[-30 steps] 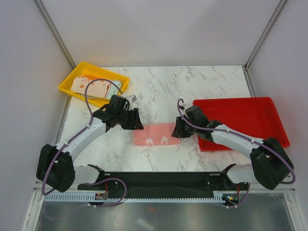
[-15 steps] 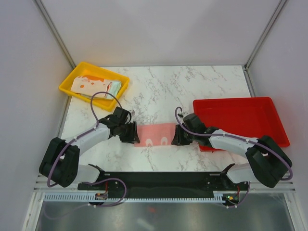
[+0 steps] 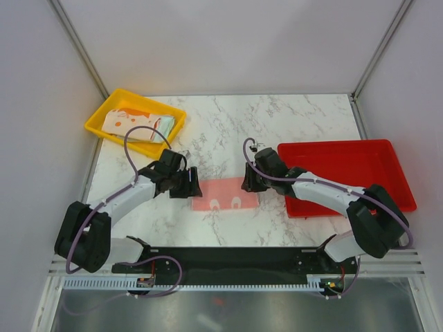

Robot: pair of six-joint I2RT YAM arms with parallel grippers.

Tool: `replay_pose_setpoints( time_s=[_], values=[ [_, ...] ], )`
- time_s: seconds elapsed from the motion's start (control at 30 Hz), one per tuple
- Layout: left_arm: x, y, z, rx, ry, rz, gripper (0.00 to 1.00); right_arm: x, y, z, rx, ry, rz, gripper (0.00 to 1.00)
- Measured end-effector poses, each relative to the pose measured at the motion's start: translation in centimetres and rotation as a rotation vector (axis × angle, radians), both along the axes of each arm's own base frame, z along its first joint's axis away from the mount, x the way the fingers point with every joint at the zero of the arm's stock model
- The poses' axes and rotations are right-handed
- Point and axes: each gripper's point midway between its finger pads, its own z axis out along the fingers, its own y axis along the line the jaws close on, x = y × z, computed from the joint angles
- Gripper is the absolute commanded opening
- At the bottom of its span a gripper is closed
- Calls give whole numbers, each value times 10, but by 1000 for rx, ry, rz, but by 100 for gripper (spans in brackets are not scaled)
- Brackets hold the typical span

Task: Fold and stack the towels
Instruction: Fold the towel, then neatly place the folded towel into the bin

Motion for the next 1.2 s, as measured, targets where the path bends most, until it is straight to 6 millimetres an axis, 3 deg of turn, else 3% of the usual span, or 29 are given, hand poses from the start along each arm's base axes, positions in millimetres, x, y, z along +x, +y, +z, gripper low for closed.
replay_pose_setpoints(
  time_s=[0.27,0.47,0.57,0.6,0.67,0.8,0.97,1.07,1.2],
  values=[
    [-6,0,-36,11,74,0,70,1,-10,-38,-107,47,-5,36],
    [8,-16,-36,-63,54,-6,57,1,-11,-32,-100,28,-1,36],
    [11,-19,-39,-76,59,-5,40,3,-10,-14,-72,-13,0,36],
    [11,-21,-40,-86,68,-6,26,4,-9,-8,-61,-29,2,36],
    [11,-23,-44,-86,89,-6,6,5,-9,4,-41,-55,2,36],
    [15,-26,-42,-68,130,-31,2,4,-9,19,-26,-79,6,36],
    [35,-13,-20,66,102,-67,2,-1,-12,44,3,-116,10,38],
    [69,-5,15,153,-2,-86,2,-3,-13,64,33,-151,15,39],
    [104,20,43,254,-86,-73,2,-7,-15,86,71,-196,23,40]
  ],
)
